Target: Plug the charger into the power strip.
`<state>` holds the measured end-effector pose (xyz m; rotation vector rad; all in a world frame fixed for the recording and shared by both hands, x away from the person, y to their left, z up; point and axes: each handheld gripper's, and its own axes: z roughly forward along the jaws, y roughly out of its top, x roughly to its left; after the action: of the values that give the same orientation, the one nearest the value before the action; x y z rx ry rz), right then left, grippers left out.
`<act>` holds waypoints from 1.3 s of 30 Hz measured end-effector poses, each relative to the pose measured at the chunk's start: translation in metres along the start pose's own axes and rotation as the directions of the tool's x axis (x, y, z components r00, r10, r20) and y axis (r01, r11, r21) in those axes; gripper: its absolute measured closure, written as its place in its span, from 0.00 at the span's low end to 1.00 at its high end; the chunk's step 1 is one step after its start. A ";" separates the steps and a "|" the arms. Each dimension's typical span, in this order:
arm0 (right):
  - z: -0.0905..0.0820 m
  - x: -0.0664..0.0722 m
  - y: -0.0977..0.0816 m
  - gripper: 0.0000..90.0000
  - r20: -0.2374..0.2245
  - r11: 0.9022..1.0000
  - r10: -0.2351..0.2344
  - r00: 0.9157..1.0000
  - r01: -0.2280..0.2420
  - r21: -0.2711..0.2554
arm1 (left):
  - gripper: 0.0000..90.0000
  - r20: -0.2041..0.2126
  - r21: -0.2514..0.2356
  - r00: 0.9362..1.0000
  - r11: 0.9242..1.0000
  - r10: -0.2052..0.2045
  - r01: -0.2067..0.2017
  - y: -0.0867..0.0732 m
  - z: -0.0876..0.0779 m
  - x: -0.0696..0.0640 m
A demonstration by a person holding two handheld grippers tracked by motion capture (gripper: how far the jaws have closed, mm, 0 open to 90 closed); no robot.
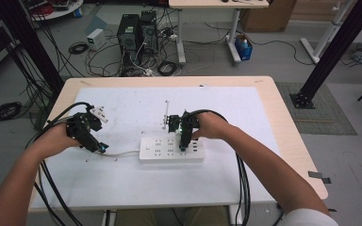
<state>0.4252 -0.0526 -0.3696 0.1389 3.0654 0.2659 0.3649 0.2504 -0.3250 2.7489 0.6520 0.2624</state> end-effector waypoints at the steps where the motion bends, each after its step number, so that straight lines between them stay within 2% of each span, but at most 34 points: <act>1: -0.009 -0.002 -0.003 0.25 -0.017 0.999 0.028 0.999 -0.029 -0.042 | 0.24 0.002 -0.014 1.000 1.000 -0.014 0.014 -0.001 0.000 -0.001; 3: -0.026 -0.010 -0.011 0.23 -0.017 0.989 0.098 0.995 -0.099 -0.106 | 0.24 0.002 -0.009 1.000 1.000 -0.008 0.008 -0.001 -0.001 0.001; 4: -0.033 -0.012 -0.017 0.19 -0.012 0.982 0.138 0.990 -0.138 -0.127 | 0.24 0.000 -0.017 1.000 1.000 -0.020 0.020 -0.001 -0.001 0.002; 5: -0.039 -0.015 -0.023 0.13 0.013 0.976 0.178 0.984 -0.175 -0.134 | 0.24 -0.004 -0.014 1.000 1.000 -0.018 0.018 -0.001 -0.002 0.004; 7: -0.050 -0.022 -0.039 0.13 0.062 0.957 0.261 0.963 -0.249 -0.147 | 0.24 0.001 -0.023 1.000 0.999 -0.023 0.023 -0.001 -0.003 0.007; 9: -0.060 -0.025 -0.059 0.13 0.077 0.938 0.323 0.943 -0.309 -0.157 | 0.24 0.006 -0.022 1.000 1.000 -0.022 0.022 -0.001 -0.003 0.011; 10: -0.060 -0.025 -0.059 0.13 0.077 0.938 0.323 0.943 -0.309 -0.157 | 0.24 0.006 -0.022 1.000 1.000 -0.022 0.022 -0.001 -0.003 0.011; 11: -0.074 -0.029 -0.092 0.13 0.104 0.891 0.442 0.891 -0.424 -0.163 | 0.24 0.012 -0.025 0.999 0.999 -0.042 0.042 -0.001 -0.002 0.015; 13: -0.081 -0.029 -0.113 0.13 0.101 0.866 0.493 0.864 -0.477 -0.150 | 0.24 0.014 -0.010 0.998 0.998 -0.063 0.063 -0.001 -0.004 0.023; 15: -0.087 -0.028 -0.133 0.13 0.101 0.853 0.518 0.849 -0.505 -0.131 | 0.24 0.023 -0.009 0.996 0.996 -0.086 0.086 -0.001 -0.004 0.027; 16: -0.090 -0.026 -0.143 0.13 0.116 0.849 0.527 0.842 -0.514 -0.121 | 0.24 0.021 -0.004 0.995 0.996 -0.093 0.093 -0.001 -0.005 0.029; 17: -0.093 -0.024 -0.152 0.13 0.135 0.846 0.532 0.836 -0.522 -0.108 | 0.24 0.013 0.011 0.997 0.997 -0.081 0.081 0.000 -0.006 0.031; 19: -0.096 -0.020 -0.164 0.13 0.136 0.846 0.533 0.835 -0.526 -0.084 | 0.24 0.013 0.013 0.996 0.996 -0.083 0.083 0.000 -0.007 0.033; 20: -0.098 -0.016 -0.170 0.13 0.145 0.843 0.538 0.830 -0.534 -0.073 | 0.24 0.008 0.014 0.996 0.996 -0.090 0.090 0.001 -0.008 0.033; 21: -0.099 -0.014 -0.174 0.13 0.137 0.843 0.538 0.832 -0.535 -0.061 | 0.24 -0.001 0.019 0.996 0.996 -0.084 0.084 0.001 -0.008 0.034; 23: -0.100 -0.010 -0.180 0.13 0.125 0.835 0.550 0.826 -0.549 -0.049 | 0.24 -0.015 0.016 0.996 0.996 -0.083 0.083 0.002 -0.009 0.033; 24: -0.101 -0.008 -0.183 0.13 0.113 0.832 0.554 0.825 -0.553 -0.040 | 0.24 -0.019 0.015 0.996 0.996 -0.085 0.085 0.002 -0.009 0.032; 25: -0.101 -0.006 -0.184 0.09 0.102 0.829 0.559 0.823 -0.559 -0.031 | 0.24 -0.021 0.012 0.996 0.996 -0.083 0.083 0.002 -0.010 0.032; 26: -0.101 -0.006 -0.184 0.09 0.102 0.829 0.559 0.823 -0.559 -0.031 | 0.24 -0.021 0.012 0.996 0.996 -0.083 0.083 0.002 -0.010 0.032; 27: -0.101 -0.004 -0.185 0.02 0.100 0.834 0.550 0.829 -0.552 -0.011 | 0.24 -0.025 0.014 0.997 0.997 -0.074 0.075 0.003 -0.011 0.032; 28: -0.101 -0.004 -0.185 0.02 0.100 0.834 0.550 0.829 -0.552 -0.011 | 0.24 -0.025 0.014 0.997 0.997 -0.074 0.075 0.003 -0.011 0.032; 29: -0.102 0.000 -0.185 0.01 0.081 0.839 0.543 0.836 -0.544 -0.012 | 0.24 -0.007 0.006 0.998 0.998 -0.057 0.057 0.004 -0.014 0.032; 30: -0.103 0.004 -0.184 0.01 0.066 0.850 0.526 0.848 -0.526 -0.028 | 0.24 -0.004 0.004 0.999 0.999 -0.045 0.045 0.005 -0.015 0.032; 32: -0.104 0.006 -0.181 0.01 0.088 0.857 0.514 0.853 -0.513 -0.040 | 0.24 -0.016 -0.001 0.999 0.999 -0.051 0.051 0.008 -0.016 0.031; 35: -0.103 0.007 -0.178 0.01 0.095 0.871 0.492 0.866 -0.490 -0.045 | 0.24 -0.010 -0.012 1.000 0.999 -0.030 0.030 0.011 -0.018 0.031; 39: -0.101 0.005 -0.175 0.01 0.095 0.875 0.484 0.870 -0.483 -0.039 | 0.24 -0.014 -0.006 1.000 1.000 -0.027 0.027 0.012 -0.019 0.030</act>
<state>0.3983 -0.2409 -0.3011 0.8980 2.8725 0.2906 0.3916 0.2585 -0.2997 2.7325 0.6906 0.2779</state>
